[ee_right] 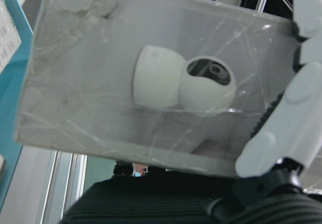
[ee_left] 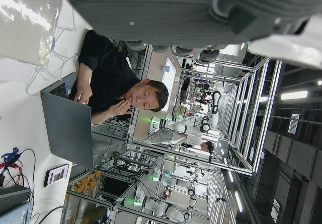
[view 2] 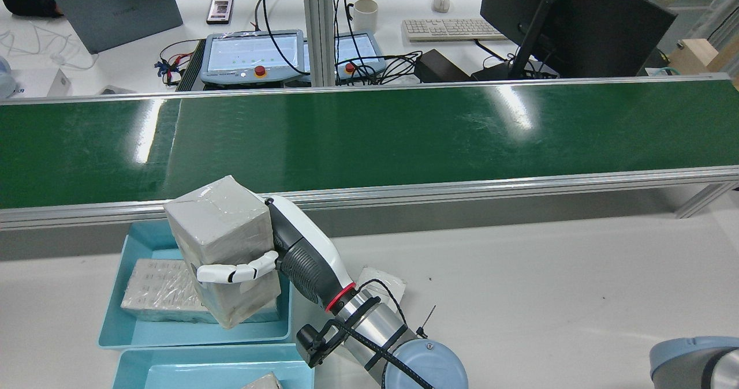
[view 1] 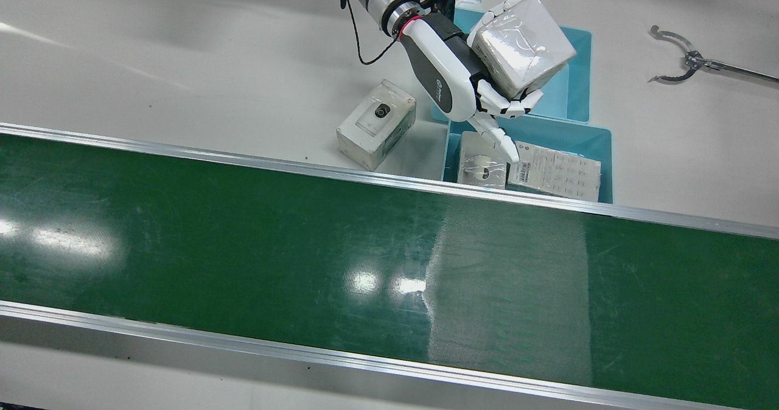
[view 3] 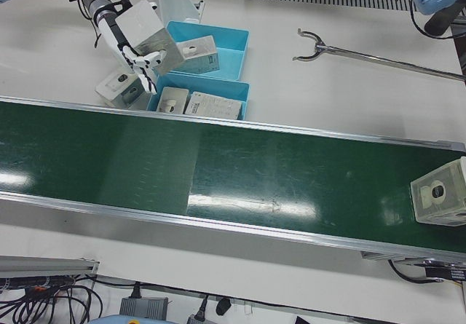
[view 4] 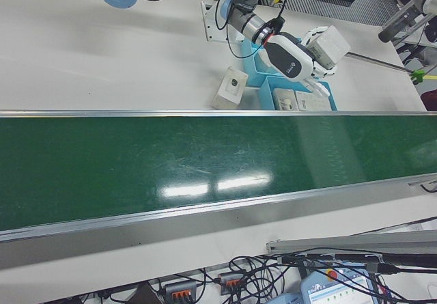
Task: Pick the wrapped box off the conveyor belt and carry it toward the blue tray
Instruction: 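Hold the box above the blue tray with the right hand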
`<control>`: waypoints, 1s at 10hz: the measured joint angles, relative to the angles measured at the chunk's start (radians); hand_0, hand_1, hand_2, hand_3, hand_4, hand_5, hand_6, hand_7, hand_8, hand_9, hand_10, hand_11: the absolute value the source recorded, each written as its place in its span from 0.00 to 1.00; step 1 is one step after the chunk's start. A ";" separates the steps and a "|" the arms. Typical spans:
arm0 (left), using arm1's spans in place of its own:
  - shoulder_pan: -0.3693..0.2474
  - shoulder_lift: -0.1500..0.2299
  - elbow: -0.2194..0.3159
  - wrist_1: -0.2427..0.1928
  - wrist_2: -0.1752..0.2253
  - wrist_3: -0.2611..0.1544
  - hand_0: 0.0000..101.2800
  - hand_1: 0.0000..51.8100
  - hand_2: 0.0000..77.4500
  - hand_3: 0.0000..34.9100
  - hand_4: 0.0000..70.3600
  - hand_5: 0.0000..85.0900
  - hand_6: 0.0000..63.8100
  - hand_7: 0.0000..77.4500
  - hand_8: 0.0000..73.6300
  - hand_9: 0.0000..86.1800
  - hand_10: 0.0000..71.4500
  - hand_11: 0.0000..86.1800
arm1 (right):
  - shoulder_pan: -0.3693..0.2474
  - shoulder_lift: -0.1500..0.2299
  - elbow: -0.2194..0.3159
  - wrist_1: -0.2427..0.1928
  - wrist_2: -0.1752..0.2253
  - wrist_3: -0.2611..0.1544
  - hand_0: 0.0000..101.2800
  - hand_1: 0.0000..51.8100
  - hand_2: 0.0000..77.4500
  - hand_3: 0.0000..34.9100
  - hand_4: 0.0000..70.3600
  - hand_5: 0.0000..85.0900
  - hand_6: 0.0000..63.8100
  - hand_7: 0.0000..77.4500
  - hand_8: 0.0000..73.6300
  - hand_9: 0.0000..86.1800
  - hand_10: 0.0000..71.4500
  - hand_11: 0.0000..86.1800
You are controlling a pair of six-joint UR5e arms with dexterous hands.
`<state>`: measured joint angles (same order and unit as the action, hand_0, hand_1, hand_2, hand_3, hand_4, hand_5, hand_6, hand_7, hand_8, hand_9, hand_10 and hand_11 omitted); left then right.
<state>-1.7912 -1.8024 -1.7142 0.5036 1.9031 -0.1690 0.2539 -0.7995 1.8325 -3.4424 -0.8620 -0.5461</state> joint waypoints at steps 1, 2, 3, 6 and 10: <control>0.000 0.000 0.000 0.000 0.000 0.000 0.00 0.00 0.01 0.00 0.00 0.01 0.00 0.01 0.00 0.00 0.01 0.00 | 0.000 -0.001 0.002 0.000 0.000 0.000 0.46 0.18 0.37 0.31 0.04 0.28 0.21 0.48 0.01 0.03 0.05 0.07; 0.000 0.000 0.000 0.000 0.000 0.000 0.00 0.00 0.01 0.00 0.00 0.01 0.00 0.01 0.00 0.00 0.01 0.00 | -0.001 -0.002 0.005 0.000 0.000 0.001 0.46 0.18 0.37 0.31 0.04 0.28 0.21 0.48 0.01 0.03 0.05 0.07; 0.000 0.000 0.000 0.000 0.000 0.000 0.00 0.00 0.01 0.00 0.00 0.01 0.00 0.00 0.00 0.00 0.01 0.00 | -0.001 -0.002 0.007 0.000 0.000 0.001 0.46 0.21 0.38 0.43 0.05 0.19 0.09 0.37 0.01 0.03 0.05 0.06; 0.000 0.000 0.000 0.000 0.000 0.000 0.00 0.00 0.01 0.00 0.00 0.01 0.00 0.00 0.00 0.00 0.00 0.00 | -0.002 -0.004 0.015 -0.001 0.000 0.003 0.46 0.25 0.37 0.60 0.05 0.18 0.08 0.20 0.00 0.03 0.02 0.05; 0.000 0.000 0.000 0.000 0.000 0.000 0.00 0.00 0.01 0.00 0.00 0.01 0.00 0.00 0.00 0.00 0.00 0.00 | -0.002 -0.011 0.024 -0.001 -0.002 0.005 0.47 0.31 0.37 0.69 0.04 0.19 0.08 0.22 0.00 0.03 0.02 0.05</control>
<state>-1.7912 -1.8024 -1.7142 0.5036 1.9031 -0.1690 0.2522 -0.8106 1.8566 -3.4438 -0.8636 -0.5408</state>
